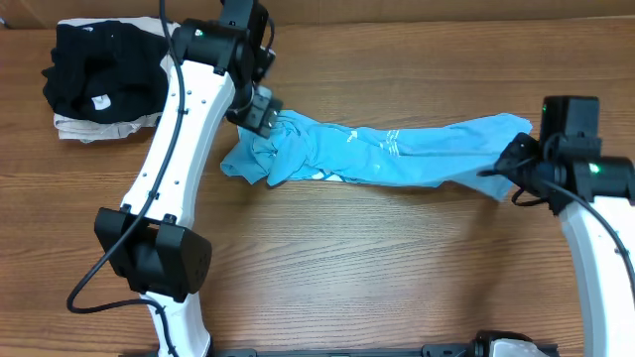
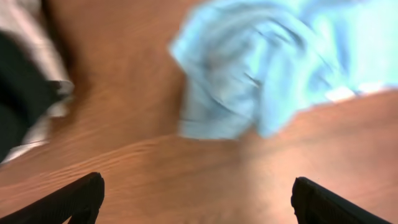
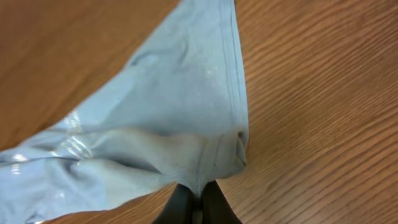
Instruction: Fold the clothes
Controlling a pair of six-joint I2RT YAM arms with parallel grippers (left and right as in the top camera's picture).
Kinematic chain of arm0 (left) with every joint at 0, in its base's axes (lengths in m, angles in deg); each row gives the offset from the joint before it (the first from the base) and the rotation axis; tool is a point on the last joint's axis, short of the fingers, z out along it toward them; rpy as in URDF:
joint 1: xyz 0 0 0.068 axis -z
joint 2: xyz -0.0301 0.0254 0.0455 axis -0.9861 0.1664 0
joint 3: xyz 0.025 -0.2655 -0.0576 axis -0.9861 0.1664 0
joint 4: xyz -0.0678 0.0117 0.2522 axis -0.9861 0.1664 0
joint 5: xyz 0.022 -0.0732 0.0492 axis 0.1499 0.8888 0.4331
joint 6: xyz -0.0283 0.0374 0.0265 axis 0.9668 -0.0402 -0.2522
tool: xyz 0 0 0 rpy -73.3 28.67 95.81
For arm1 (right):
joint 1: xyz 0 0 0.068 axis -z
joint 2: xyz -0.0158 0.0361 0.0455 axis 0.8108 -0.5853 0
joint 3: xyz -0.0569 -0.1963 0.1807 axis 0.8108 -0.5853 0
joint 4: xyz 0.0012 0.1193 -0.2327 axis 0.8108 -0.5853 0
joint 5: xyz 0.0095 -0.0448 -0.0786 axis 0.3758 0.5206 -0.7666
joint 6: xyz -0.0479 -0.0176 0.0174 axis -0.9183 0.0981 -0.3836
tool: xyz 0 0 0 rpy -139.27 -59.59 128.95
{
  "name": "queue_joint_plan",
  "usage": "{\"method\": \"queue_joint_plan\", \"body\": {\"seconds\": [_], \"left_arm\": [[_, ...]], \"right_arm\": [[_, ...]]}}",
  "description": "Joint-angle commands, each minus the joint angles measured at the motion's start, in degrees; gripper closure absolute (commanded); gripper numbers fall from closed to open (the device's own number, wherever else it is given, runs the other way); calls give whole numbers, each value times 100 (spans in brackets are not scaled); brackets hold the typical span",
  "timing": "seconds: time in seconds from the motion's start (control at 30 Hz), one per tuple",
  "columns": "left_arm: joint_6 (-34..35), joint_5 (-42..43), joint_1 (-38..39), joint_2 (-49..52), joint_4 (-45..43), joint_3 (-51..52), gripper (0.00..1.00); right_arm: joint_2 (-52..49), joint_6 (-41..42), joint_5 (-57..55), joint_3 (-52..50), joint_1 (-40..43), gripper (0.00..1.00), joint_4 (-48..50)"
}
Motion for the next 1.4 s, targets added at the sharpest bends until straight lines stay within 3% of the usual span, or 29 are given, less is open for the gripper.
{"method": "queue_joint_plan", "body": {"seconds": [0.0,0.2,0.37,0.47,0.6,0.73,1.23,1.37], "left_arm": [[-605,1047,291,-31,258,-17,6],[-352,1047,546,22,245,625,10],[313,979,452,22,-577,1762,9],[570,981,382,22,-1176,2297,22],[564,988,404,24,-1814,2767,31],[507,984,433,26,-2369,3279,48],[350,592,459,26,-3685,4323,54],[352,584,463,26,-3886,4341,61]], "right_arm": [[-310,-15,-127,146,44,96,68],[-457,-17,-87,146,44,96,90],[-455,-17,-87,146,44,96,111],[-455,-17,-87,146,44,96,111],[-455,-17,-87,146,44,96,111],[-455,-15,-87,146,44,96,109],[-455,-15,-87,146,44,96,111],[-455,-17,-87,146,44,96,109]]}}
